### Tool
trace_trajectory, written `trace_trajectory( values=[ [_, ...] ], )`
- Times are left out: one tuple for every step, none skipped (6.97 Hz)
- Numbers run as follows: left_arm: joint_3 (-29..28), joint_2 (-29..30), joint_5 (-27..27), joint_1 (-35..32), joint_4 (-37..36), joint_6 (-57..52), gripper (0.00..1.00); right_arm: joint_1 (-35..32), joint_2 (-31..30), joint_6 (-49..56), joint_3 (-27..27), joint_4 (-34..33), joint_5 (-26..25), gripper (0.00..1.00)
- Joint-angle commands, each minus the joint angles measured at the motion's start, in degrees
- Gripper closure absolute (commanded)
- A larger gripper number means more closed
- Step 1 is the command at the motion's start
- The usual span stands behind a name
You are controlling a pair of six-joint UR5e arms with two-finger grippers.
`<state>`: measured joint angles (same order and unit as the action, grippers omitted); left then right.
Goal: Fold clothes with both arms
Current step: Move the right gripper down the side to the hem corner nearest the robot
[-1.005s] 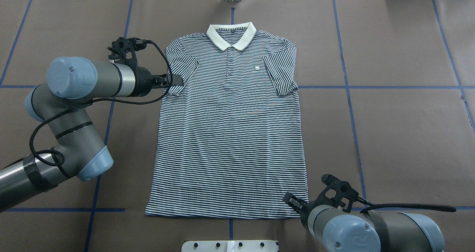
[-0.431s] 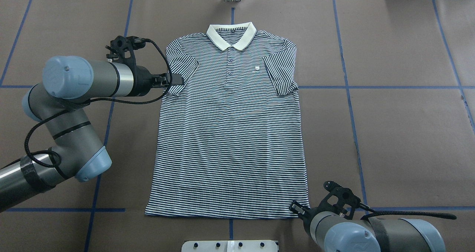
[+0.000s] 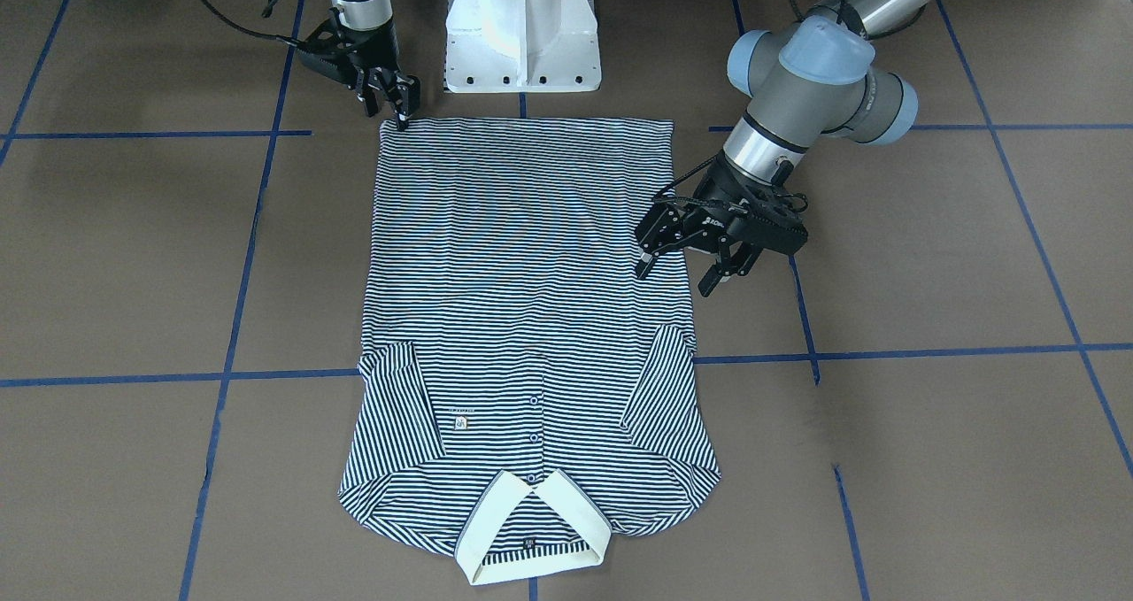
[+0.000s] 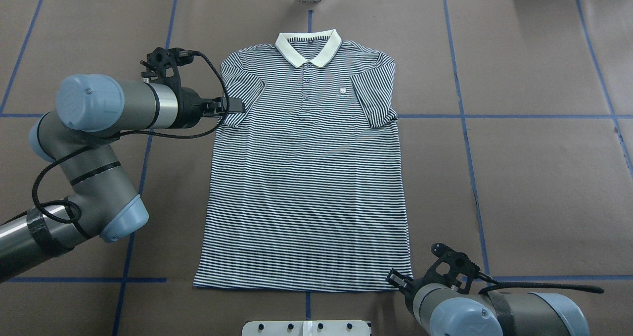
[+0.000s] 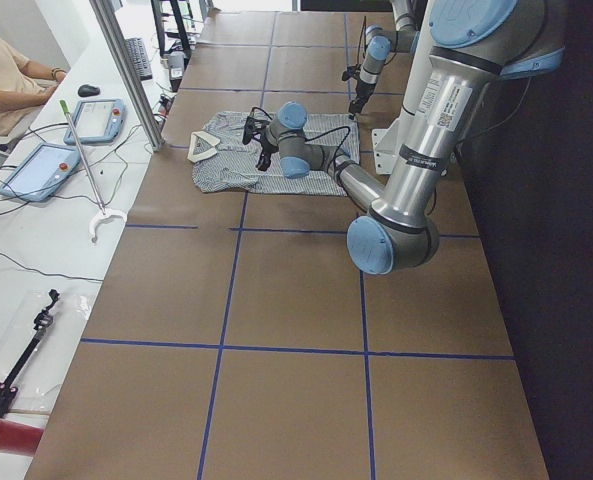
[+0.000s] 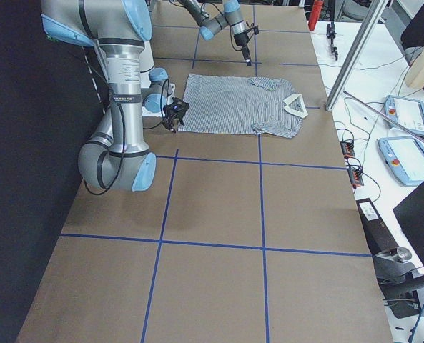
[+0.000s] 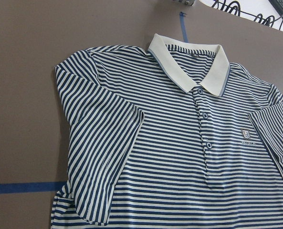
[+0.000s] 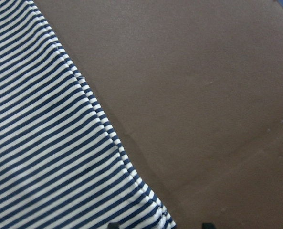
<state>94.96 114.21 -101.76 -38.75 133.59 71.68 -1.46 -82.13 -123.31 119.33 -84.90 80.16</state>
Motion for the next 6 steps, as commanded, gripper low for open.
trace_trajectory(
  values=[
    [-0.04, -0.04, 0.07, -0.01, 0.00, 0.04, 0.00, 0.05, 0.12, 0.00, -0.07, 0.00, 0.00, 1.00],
    [-0.04, -0.12, 0.07, -0.01, 0.00, 0.04, 0.00, 0.05, 0.21, 0.35, -0.15, 0.00, 0.17, 1.00],
    [-0.04, -0.47, -0.02, -0.01, 0.00, 0.04, 0.00, -0.04, 0.39, 0.53, 0.02, 0.00, 0.18, 1.00],
    [0.40, -0.39, -0.10, -0.01, 0.00, 0.13, 0.00, -0.12, 0.39, 0.70, 0.11, 0.00, 0.09, 1.00],
    [2.93, -2.21, -0.98, -0.01, -0.17, 0.22, 0.00, -1.43, 0.39, 0.79, 1.59, 0.00, 0.35, 1.00],
    [8.78, -6.50, -3.94, 0.17, -0.52, 0.39, 0.00, -1.44, 0.30, 0.79, 2.73, 0.00, 0.35, 1.00]
  ],
)
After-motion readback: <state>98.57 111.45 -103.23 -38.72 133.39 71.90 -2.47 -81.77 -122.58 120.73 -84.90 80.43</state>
